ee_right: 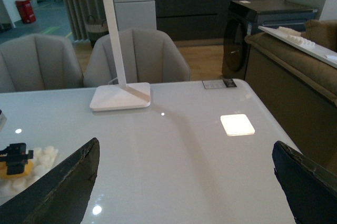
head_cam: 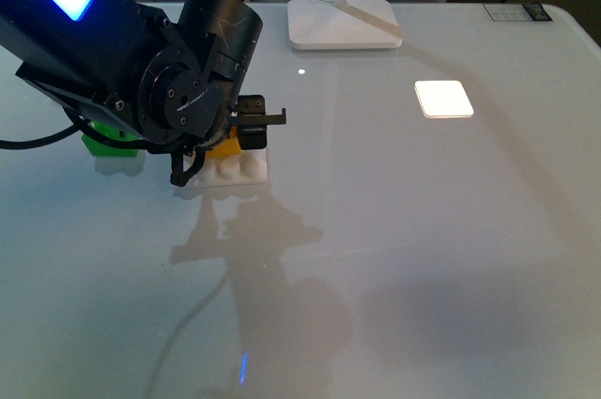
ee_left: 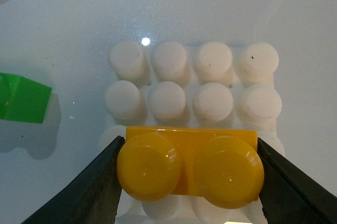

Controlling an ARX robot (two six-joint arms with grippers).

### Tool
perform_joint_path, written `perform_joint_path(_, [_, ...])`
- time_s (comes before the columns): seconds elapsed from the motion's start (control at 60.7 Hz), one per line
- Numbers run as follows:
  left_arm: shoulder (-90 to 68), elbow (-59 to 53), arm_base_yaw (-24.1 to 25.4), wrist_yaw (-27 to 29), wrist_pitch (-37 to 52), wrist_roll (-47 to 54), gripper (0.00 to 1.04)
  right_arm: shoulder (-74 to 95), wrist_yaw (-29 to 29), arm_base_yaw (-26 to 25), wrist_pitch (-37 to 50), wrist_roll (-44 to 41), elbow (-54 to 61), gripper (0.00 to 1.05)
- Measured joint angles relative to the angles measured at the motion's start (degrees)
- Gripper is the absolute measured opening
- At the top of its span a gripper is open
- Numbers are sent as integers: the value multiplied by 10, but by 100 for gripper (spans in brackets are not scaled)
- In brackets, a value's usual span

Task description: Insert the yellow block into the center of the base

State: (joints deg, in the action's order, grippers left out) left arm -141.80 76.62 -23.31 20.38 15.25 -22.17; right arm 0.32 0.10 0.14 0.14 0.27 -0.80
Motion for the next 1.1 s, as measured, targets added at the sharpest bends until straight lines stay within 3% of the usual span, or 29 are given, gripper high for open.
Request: perform_joint_path(1.103, [-40,32,-19,32,-17,24,62,0,0,0,0,0,0,96])
